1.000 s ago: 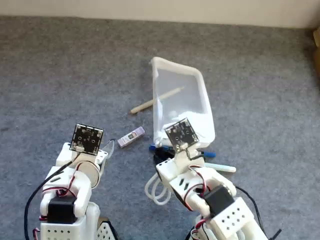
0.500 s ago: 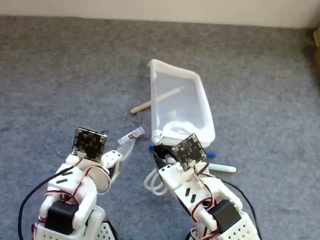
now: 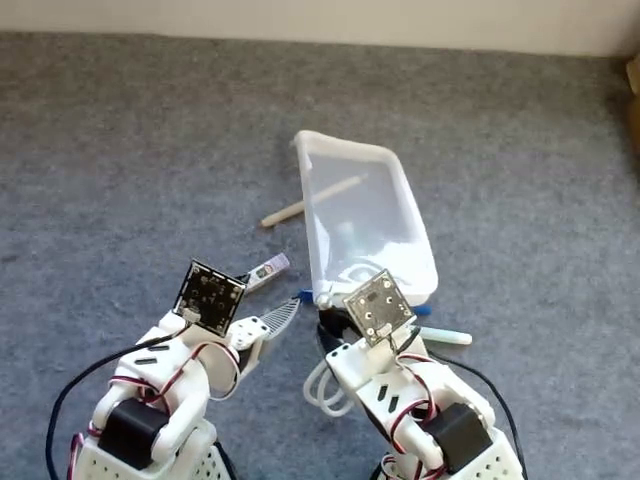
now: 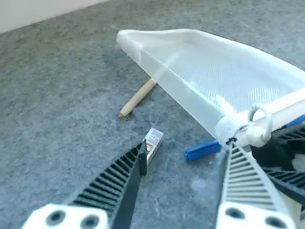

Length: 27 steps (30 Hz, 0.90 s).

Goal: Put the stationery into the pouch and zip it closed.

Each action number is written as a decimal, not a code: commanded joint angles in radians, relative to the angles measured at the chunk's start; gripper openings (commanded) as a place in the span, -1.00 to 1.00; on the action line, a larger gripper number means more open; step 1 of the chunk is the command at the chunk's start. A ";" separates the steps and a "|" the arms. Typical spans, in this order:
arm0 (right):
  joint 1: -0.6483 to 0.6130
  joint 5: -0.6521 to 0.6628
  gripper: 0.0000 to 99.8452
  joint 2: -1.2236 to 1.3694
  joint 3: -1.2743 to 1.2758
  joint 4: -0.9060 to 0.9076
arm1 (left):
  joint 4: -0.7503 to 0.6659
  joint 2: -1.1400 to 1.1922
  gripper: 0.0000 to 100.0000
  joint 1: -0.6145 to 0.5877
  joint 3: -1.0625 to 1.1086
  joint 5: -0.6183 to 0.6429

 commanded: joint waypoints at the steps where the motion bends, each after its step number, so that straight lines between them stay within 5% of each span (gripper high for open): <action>1: 0.001 0.015 -0.99 -0.012 -0.073 -0.004 | -0.003 -0.008 -0.49 0.018 -0.004 0.011; 14: -0.001 0.009 -0.99 -0.012 -0.074 -0.085 | -0.011 -0.008 -0.49 0.082 0.039 0.006; 27: -0.130 0.009 -0.99 -0.012 -0.074 -0.077 | -0.126 -0.008 -0.50 0.085 0.107 0.006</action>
